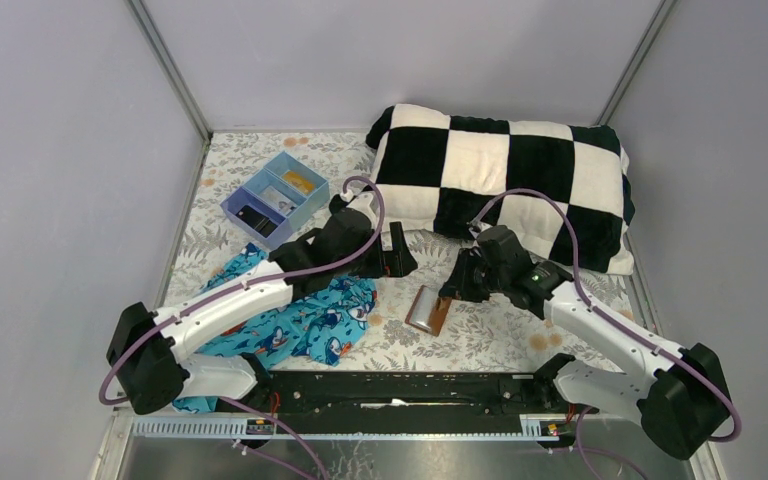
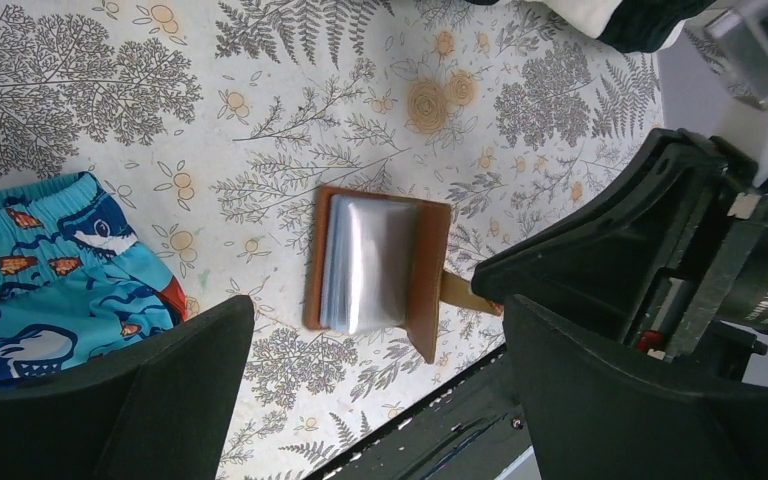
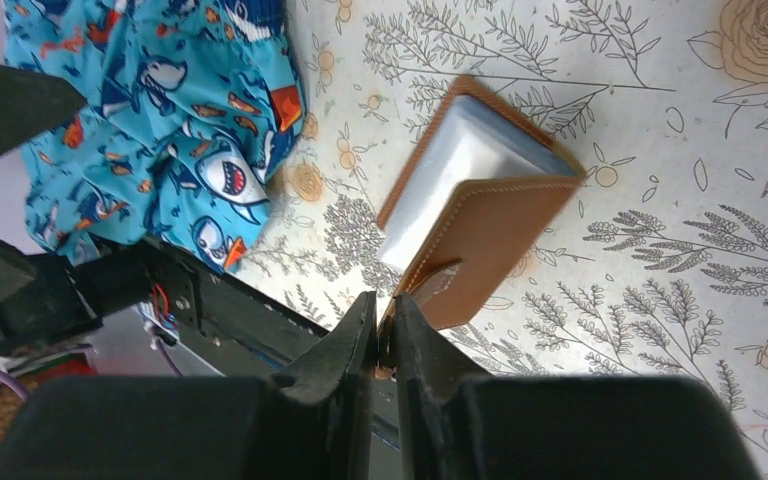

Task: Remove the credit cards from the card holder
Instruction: Open the card holder at the center of the board.

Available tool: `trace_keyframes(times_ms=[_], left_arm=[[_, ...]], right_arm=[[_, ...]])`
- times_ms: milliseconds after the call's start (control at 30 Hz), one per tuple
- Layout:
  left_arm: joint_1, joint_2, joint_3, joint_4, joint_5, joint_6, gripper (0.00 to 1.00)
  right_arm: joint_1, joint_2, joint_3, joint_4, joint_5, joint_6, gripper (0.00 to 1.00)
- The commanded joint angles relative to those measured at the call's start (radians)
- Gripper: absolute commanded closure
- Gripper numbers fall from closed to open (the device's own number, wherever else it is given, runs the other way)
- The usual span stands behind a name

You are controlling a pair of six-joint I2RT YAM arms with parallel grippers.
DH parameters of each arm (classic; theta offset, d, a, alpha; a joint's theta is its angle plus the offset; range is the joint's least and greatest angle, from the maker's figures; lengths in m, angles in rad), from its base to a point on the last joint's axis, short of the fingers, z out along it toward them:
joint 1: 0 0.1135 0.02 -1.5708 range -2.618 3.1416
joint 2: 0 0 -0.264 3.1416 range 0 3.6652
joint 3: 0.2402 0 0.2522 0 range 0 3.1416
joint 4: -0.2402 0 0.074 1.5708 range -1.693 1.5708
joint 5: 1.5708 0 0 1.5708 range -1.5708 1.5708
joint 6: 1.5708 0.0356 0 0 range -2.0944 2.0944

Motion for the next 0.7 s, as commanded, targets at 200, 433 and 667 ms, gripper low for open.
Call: trace_keyframes(times_ms=[200, 433, 667], left_arm=[[0.001, -0.009, -0.02, 0.029, -0.013, -0.028, 0.01], [0.001, 0.063, 0.002, 0.033, 0.022, -0.028, 0.01], [-0.001, 0.104, 0.005, 0.009, 0.037, -0.025, 0.01]], right_arm=[[0.005, -0.044, 0.017, -0.185, 0.18, -0.11, 0.89], [0.006, -0.076, -0.147, -0.25, 0.381, 0.062, 0.51], [0.006, 0.003, -0.143, -0.264, 0.434, 0.175, 0.34]])
